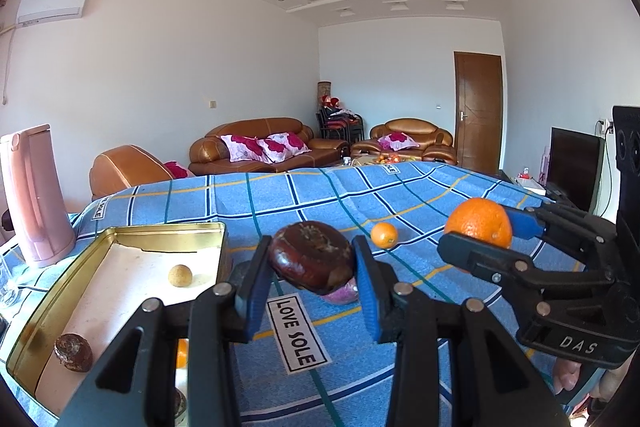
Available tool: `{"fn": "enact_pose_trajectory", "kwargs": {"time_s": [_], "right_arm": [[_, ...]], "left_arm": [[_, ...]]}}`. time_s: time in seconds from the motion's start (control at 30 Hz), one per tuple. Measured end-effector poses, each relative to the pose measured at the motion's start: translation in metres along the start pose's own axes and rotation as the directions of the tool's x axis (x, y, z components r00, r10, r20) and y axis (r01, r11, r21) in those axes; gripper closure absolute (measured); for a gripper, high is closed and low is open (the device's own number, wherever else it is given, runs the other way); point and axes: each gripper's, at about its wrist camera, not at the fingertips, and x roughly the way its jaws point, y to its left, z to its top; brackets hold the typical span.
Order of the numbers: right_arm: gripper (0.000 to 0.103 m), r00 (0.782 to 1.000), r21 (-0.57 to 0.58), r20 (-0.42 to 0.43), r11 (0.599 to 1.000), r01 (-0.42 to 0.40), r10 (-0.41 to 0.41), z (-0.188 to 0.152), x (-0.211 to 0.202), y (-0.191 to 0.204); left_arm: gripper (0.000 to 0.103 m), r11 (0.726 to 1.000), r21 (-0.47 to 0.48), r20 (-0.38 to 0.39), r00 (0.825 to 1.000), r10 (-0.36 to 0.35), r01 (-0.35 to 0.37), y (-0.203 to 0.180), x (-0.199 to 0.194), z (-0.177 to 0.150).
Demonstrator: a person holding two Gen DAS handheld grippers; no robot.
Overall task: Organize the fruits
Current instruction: 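Lift and carry the dark brown fruit and orange toward the gold tin tray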
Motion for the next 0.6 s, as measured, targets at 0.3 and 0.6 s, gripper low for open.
{"fn": "enact_pose_trajectory", "kwargs": {"time_s": [0.3, 0.6], "right_arm": [[0.055, 1.000, -0.013, -0.006, 1.000, -0.018, 0.018, 0.003, 0.006, 0.013], [0.055, 0.999, -0.022, -0.015, 0.999, -0.043, 0.042, 0.005, 0.014, 0.025]], "left_arm": [[0.063, 1.000, -0.007, -0.008, 1.000, 0.010, -0.010, 0.007, -0.004, -0.001], [0.063, 0.999, -0.015, -0.011, 0.999, 0.032, -0.032, 0.017, -0.007, -0.002]]}}
